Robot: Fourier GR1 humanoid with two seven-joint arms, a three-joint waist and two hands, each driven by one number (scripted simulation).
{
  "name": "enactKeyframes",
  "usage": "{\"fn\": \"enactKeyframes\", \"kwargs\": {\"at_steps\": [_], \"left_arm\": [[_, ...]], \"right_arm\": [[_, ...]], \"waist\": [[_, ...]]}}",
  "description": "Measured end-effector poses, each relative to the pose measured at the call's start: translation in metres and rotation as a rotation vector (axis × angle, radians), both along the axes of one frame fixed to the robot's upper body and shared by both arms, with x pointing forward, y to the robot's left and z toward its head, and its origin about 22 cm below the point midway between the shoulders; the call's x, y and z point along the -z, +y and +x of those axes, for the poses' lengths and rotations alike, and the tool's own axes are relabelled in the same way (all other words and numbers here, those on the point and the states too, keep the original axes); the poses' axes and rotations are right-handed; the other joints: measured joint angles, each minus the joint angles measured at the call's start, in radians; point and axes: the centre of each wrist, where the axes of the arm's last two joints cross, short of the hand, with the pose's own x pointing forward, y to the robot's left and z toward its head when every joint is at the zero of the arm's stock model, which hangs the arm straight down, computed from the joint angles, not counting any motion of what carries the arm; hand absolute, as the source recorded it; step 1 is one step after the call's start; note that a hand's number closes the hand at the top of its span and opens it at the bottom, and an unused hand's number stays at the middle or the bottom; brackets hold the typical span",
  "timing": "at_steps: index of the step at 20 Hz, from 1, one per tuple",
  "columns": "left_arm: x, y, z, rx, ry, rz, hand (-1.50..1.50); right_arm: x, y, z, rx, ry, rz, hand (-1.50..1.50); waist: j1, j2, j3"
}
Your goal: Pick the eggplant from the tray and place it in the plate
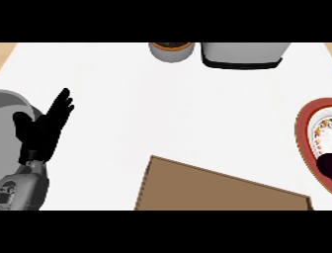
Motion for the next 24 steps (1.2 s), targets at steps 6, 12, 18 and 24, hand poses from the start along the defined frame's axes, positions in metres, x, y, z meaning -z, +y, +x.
{"fn": "enactKeyframes", "kwargs": {"at_steps": [6, 12, 18, 24], "left_arm": [[0.002, 0.002, -0.001, -0.015, -0.002, -0.004, 0.00], [-0.003, 0.012, -0.003, -0.028, 0.003, -0.003, 0.00], [-0.002, 0.007, -0.006, -0.025, 0.004, -0.007, 0.00], [0.003, 0.000, -0.007, -0.021, 0.001, -0.011, 0.00]], "right_arm": [[-0.011, -0.003, 0.008, -0.043, -0.172, 0.165, -1.50], [-0.025, -0.016, -0.001, -0.013, -0.166, 0.363, -1.50], [-0.033, -0.027, -0.008, 0.012, 0.024, 0.527, -1.50], [-0.044, -0.042, -0.019, 0.030, 0.066, 0.581, -1.50]], "waist": [[-0.015, -0.005, -0.001], [-0.027, -0.010, -0.002], [-0.023, -0.008, -0.002], [-0.016, -0.003, 0.001]]}}
